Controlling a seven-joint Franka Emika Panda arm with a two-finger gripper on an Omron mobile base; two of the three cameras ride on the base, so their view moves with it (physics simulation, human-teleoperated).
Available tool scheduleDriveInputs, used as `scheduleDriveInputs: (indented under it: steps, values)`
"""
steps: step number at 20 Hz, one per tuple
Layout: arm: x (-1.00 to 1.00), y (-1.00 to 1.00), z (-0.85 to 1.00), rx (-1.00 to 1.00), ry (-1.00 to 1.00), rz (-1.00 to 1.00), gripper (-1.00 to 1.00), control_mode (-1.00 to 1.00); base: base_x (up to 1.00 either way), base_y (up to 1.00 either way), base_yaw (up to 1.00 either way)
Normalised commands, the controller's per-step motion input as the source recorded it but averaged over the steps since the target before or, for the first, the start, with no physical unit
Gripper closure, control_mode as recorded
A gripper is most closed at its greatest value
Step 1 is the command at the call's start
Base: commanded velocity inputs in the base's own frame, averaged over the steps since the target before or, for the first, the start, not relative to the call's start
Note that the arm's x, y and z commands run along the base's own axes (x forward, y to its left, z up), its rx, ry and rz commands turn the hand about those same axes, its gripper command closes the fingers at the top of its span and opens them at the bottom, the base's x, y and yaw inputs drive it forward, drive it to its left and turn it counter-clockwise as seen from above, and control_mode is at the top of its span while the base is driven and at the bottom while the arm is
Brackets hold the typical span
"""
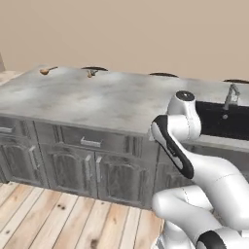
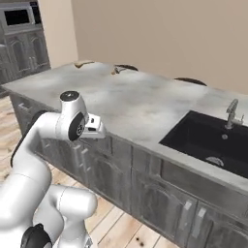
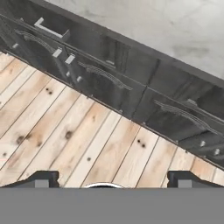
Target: Pick up the metallic utensils from the counter and place them in the open drawer. Make sure not to pick up any wooden utensils.
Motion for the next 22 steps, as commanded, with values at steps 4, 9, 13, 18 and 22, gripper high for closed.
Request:
scheduleDriveInputs:
  steps: [4, 9, 13, 18, 22]
  values:
    - [0.00, 0.00, 0.00, 0.00, 0.00, 0.00, -1.00, 1.00, 0.44, 1.00, 0.45]
    - [0.00, 0.00, 0.00, 0.00, 0.00, 0.00, -1.00, 1.00, 0.72, 1.00, 0.37]
    - [0.00, 0.00, 0.00, 0.00, 0.00, 0.00, -1.00, 1.00, 1.00, 1.00, 0.21]
    - [0.00, 0.00, 0.00, 0.00, 0.00, 0.00, -1.00, 1.00, 1.00, 1.00, 0.06]
    - [0.00, 0.00, 0.00, 0.00, 0.00, 0.00, -1.00, 1.00, 1.00, 1.00, -0.01]
